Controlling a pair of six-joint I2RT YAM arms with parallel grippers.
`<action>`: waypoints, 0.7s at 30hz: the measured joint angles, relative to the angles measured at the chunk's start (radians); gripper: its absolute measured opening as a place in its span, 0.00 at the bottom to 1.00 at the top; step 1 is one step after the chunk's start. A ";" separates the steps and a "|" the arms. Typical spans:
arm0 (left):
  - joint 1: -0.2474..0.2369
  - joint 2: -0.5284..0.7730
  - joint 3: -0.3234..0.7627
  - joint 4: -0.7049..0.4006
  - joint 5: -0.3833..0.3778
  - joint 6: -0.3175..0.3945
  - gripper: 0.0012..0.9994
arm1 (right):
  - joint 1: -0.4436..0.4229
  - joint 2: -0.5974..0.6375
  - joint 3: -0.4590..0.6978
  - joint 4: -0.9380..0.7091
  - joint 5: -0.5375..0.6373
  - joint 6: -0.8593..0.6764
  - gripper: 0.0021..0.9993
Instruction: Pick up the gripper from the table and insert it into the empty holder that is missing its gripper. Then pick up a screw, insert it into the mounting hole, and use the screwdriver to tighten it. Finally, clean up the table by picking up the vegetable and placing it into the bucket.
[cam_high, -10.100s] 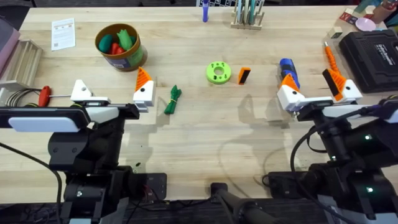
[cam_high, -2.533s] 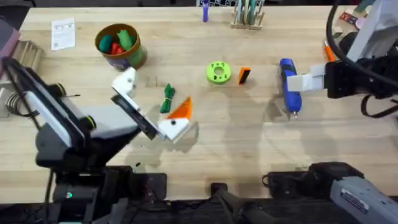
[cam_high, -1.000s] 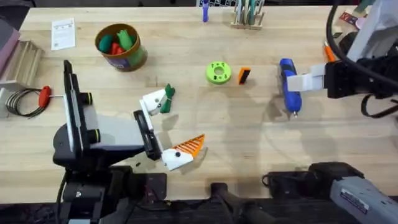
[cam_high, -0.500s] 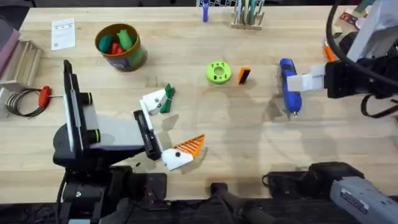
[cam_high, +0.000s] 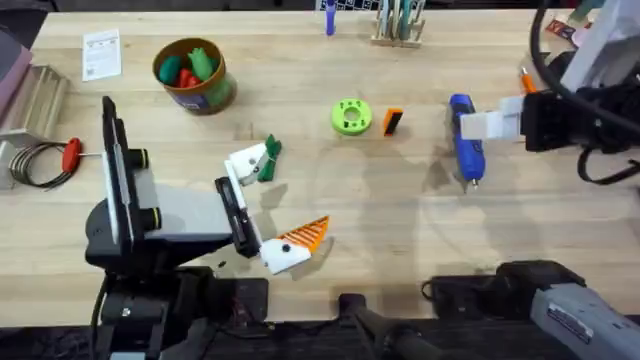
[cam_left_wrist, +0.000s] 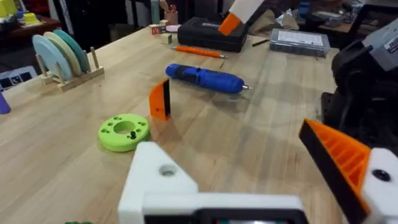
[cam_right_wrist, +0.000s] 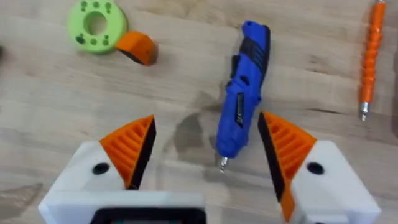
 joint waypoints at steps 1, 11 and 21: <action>0.000 0.000 0.000 0.000 0.000 0.000 0.99 | 0.000 0.000 0.000 0.009 -0.011 0.011 0.99; 0.000 0.000 0.000 0.000 0.000 0.000 0.99 | 0.062 0.000 0.010 0.002 0.024 0.274 0.99; 0.000 0.000 0.000 0.000 0.000 0.003 0.99 | 0.340 0.133 0.181 -0.110 0.168 0.548 0.99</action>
